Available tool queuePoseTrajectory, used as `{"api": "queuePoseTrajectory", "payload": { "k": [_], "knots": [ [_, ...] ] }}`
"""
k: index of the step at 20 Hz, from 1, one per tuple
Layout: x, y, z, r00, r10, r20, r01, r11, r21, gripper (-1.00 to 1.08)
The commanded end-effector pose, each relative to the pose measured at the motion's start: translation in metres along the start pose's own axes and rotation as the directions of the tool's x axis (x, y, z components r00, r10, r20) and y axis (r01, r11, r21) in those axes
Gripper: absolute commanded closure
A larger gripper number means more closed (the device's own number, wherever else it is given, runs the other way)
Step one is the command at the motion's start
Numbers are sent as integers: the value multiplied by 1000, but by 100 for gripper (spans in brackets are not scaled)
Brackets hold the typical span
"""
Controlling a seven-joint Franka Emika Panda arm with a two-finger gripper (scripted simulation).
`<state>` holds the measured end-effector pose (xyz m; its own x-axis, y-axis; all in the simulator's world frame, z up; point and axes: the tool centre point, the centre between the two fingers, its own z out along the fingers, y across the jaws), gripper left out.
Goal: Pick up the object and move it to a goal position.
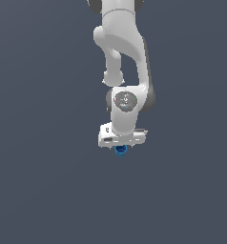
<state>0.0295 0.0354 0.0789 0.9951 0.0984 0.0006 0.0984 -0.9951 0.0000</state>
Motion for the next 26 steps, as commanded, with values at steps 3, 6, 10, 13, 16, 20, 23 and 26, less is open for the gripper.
{"api": "queuePoseTrajectory", "payload": {
  "k": [3, 6, 10, 13, 16, 20, 23, 26],
  "knots": [
    [-1, 0, 24, 1000, -1, 1, 1, 1000, 0, -92],
    [-1, 0, 35, 1000, -2, 1, 2, 1000, 0, -92],
    [0, 0, 39, 1000, -2, 1, 2, 1000, 0, -92],
    [0, 0, 39, 1000, -2, 1, 2, 1000, 0, 108],
    [0, 0, 39, 1000, -2, 1, 2, 1000, 0, 108],
    [0, 0, 39, 1000, -2, 1, 2, 1000, 0, 108],
    [0, -2, 38, 1000, -2, 1, 2, 1000, 0, 108],
    [2, -11, 37, 1000, -2, 1, 2, 1000, 0, 108]
  ]
}}
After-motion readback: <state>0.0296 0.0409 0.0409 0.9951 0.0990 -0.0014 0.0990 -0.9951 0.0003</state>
